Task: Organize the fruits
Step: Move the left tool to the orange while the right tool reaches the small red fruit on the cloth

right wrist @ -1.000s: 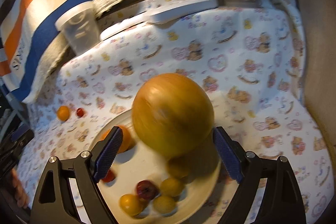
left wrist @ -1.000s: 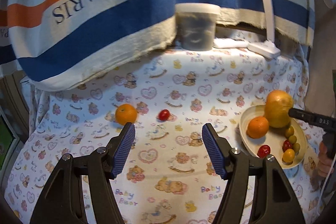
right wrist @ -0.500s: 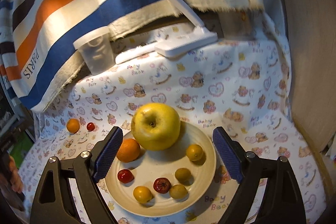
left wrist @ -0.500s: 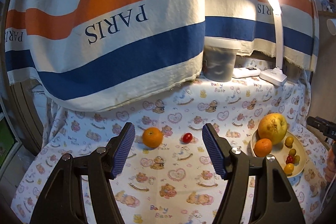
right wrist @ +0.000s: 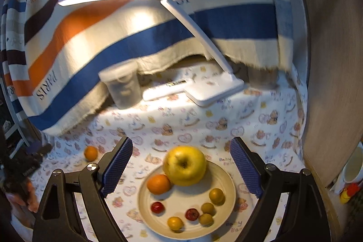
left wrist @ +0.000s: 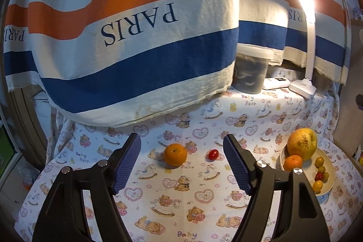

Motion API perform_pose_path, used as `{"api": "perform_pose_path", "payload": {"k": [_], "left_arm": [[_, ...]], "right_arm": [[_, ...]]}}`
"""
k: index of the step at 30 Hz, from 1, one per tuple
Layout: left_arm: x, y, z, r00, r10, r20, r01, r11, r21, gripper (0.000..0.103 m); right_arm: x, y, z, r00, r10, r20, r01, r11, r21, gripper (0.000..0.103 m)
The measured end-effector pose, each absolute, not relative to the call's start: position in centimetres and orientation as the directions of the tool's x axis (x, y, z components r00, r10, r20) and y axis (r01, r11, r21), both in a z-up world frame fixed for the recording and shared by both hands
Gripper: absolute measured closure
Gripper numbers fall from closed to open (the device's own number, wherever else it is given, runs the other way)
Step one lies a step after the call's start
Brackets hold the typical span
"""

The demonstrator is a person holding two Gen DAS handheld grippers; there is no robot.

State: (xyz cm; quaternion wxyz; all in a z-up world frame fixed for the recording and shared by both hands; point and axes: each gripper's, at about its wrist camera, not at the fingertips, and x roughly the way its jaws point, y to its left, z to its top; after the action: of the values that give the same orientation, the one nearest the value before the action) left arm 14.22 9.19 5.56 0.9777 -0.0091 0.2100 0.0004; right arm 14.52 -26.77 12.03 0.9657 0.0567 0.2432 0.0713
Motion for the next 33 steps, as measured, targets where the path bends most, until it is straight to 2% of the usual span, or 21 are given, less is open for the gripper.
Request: {"api": "perform_pose_path", "payload": {"k": [6,10,14,18,21,24,28,31,33], "left_arm": [[16.2,9.0,6.6,0.915,-0.011,-0.404,0.013,1.000,0.002,0.029],[18.6,8.6,6.2,0.913,-0.021,-0.408,0.033,0.999,0.023,0.029],[22.4,9.6,4.1,0.879,-0.010,-0.477,-0.001,1.000,-0.022,0.029],[24.8,11.0,1.4,0.845,-0.012,-0.535,-0.027,0.998,-0.064,0.029],[26.1,12.2,-0.4,0.813,-0.004,-0.582,-0.057,0.995,-0.087,0.029],[26.8,13.2,-2.0,0.783,-0.040,-0.621,-0.049,0.991,-0.126,0.029],[27.7,13.9,-3.1,0.757,-0.082,-0.649,-0.049,0.982,-0.181,0.030],[29.1,13.8,-3.9,0.712,-0.136,-0.689,-0.024,0.976,-0.217,0.030],[30.0,13.5,-4.1,0.691,-0.104,-0.715,-0.038,0.983,-0.179,0.030]], "right_arm": [[15.4,-24.2,16.1,0.895,0.111,-0.432,-0.074,0.992,0.101,0.014],[16.6,-19.9,16.6,0.917,0.066,-0.394,-0.072,0.997,-0.001,0.014],[20.2,-16.7,13.6,0.870,0.149,-0.471,-0.112,0.988,0.105,0.014],[23.9,-12.7,9.6,0.830,0.171,-0.531,-0.145,0.985,0.089,0.014],[26.4,-10.0,5.7,0.754,0.273,-0.597,-0.213,0.962,0.170,0.014],[27.9,-8.5,2.3,0.699,0.351,-0.623,-0.263,0.936,0.233,0.015],[29.6,-8.3,-1.7,0.651,0.439,-0.620,-0.276,0.897,0.345,0.023],[30.2,-7.5,-3.1,0.627,0.409,-0.662,-0.299,0.912,0.281,0.028],[30.3,-7.4,-3.5,0.629,0.409,-0.661,-0.296,0.913,0.282,0.028]]}}
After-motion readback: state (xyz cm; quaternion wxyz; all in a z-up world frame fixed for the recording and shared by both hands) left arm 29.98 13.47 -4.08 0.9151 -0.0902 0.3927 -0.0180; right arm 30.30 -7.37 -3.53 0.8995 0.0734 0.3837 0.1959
